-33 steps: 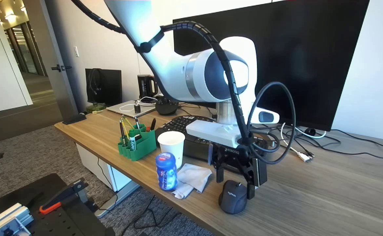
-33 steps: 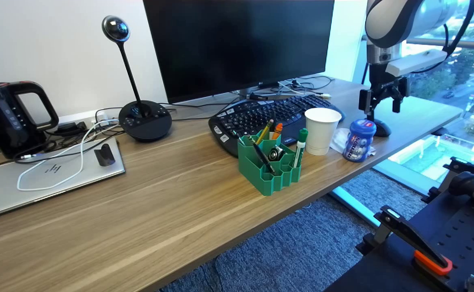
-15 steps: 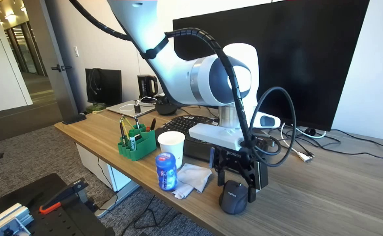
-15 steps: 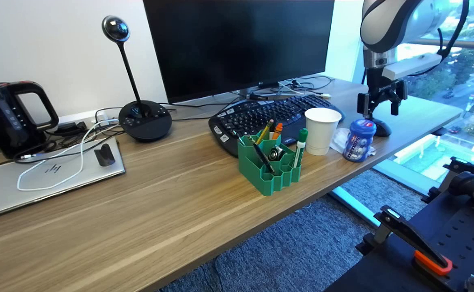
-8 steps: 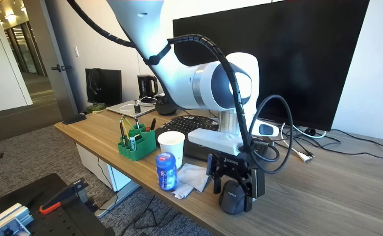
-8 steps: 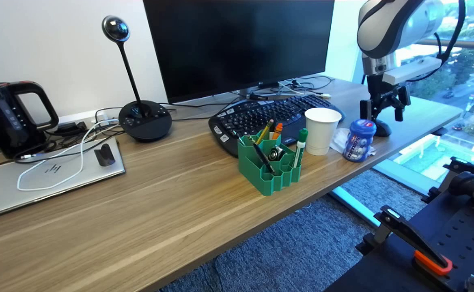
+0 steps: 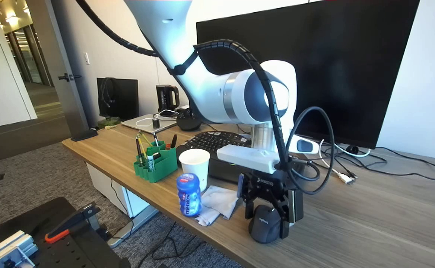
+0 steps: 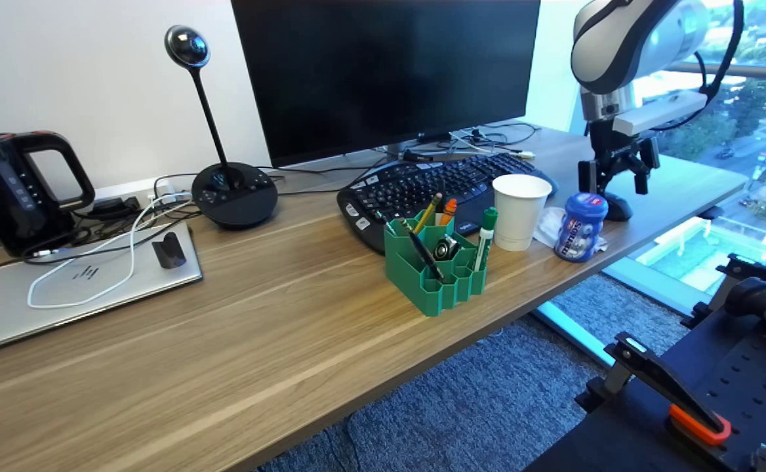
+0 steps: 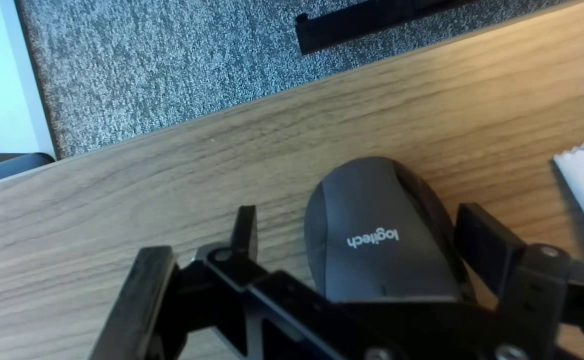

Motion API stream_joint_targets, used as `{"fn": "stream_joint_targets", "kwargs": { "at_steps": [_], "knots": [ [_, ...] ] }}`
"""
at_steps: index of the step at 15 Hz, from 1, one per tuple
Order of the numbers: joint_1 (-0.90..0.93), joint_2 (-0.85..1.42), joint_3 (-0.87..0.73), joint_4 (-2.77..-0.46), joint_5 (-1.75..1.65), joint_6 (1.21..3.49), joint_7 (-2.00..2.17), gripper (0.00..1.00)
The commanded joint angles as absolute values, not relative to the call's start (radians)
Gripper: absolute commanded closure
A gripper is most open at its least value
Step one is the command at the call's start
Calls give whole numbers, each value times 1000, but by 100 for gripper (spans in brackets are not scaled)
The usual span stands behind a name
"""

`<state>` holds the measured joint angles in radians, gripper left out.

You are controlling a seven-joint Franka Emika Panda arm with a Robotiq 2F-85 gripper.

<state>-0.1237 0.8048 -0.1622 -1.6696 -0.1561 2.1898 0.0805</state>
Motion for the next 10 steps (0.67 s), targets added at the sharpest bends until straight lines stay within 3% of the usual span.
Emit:
{"fn": "stream_joint_targets", "kwargs": {
  "at_steps": [1,10],
  "knots": [
    [-117,824,-167,-1624,-156,2154,82,0],
    [-120,834,-166,-1607,-155,2153,77,0]
  ]
}}
